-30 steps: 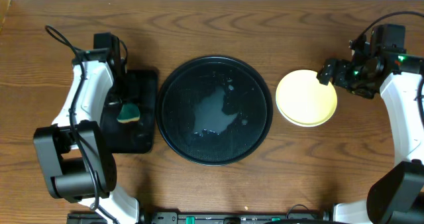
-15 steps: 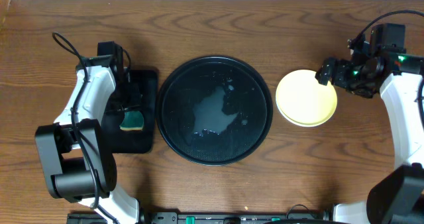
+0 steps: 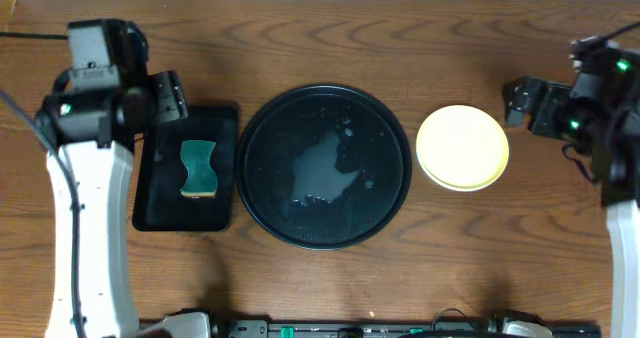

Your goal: Clean dirty plates on tray and stack at the side

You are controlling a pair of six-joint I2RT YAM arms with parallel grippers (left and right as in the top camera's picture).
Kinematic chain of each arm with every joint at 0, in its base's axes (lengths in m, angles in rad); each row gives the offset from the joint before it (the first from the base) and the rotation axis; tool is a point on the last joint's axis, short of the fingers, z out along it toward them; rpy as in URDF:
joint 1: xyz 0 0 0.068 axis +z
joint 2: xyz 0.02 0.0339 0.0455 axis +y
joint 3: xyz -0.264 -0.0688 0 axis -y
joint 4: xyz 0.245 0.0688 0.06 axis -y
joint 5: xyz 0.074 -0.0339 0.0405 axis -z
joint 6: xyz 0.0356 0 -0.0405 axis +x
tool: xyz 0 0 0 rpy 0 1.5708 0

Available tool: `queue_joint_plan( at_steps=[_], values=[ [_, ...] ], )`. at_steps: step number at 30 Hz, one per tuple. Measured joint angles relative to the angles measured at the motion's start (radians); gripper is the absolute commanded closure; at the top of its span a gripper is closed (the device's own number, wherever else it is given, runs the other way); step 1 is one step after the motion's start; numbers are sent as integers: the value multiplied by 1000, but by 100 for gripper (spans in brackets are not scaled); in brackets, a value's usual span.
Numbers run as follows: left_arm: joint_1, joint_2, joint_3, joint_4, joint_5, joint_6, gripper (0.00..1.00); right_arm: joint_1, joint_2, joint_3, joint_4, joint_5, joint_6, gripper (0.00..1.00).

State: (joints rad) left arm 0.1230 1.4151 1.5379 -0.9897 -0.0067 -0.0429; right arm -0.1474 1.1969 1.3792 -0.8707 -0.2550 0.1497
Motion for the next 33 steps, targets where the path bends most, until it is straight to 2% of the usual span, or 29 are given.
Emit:
queue_joint_plan(
  at_steps=[4, 10, 20, 26, 30, 33],
  values=[
    [0, -22, 0, -1, 0, 0, 25, 0, -123, 2, 39, 0, -1, 1],
    [0, -22, 0, -1, 0, 0, 25, 0, -240, 3, 7, 0, -1, 1],
    [0, -22, 0, -1, 0, 0, 24, 0, -281, 3, -139, 27, -23, 1],
    [0, -22, 0, -1, 0, 0, 25, 0, -279, 3, -141, 53, -41, 1],
    [0, -22, 0, -1, 0, 0, 24, 0, -305, -49, -76, 59, -74, 1],
    [0, -22, 0, -1, 0, 0, 24, 9, -384, -181, 57, 65, -104, 1]
  ],
)
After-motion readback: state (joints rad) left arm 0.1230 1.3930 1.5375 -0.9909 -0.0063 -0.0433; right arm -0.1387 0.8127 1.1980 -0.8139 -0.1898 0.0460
